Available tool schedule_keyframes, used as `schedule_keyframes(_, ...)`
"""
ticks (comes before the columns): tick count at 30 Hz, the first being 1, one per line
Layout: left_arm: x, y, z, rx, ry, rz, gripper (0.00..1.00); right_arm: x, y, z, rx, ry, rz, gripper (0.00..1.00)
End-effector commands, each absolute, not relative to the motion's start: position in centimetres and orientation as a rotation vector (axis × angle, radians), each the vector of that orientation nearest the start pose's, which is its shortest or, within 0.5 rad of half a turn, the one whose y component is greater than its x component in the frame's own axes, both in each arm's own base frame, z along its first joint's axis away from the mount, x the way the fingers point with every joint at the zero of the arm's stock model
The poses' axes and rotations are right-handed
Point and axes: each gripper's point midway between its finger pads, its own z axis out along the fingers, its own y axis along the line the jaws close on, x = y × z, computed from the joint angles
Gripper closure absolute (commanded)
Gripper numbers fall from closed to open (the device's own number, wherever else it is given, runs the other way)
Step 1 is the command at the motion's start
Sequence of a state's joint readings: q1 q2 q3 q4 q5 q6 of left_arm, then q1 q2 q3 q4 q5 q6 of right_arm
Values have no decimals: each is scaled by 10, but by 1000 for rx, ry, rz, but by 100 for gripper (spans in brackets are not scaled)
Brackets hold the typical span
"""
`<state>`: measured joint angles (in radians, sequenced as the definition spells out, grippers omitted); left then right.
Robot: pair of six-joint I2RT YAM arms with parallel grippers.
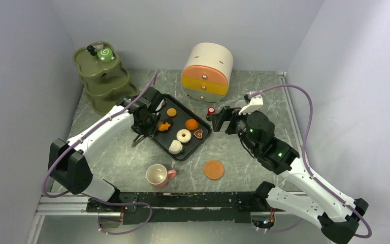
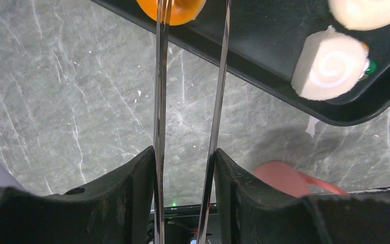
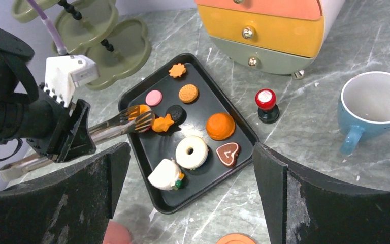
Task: Serve the afternoon tea
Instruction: Pick up the desert from the tray.
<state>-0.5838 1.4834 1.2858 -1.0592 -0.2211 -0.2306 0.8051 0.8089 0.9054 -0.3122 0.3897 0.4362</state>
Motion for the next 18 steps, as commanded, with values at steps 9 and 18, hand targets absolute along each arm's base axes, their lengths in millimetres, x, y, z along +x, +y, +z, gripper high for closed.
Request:
schedule_keyframes(9,251,-131,128,426,2726,138,53,249,181,306,-38,1772,545,5)
schedule_keyframes(18,261,-126,115,437,2718,235,53,247,178,306,-28,1768,547,5)
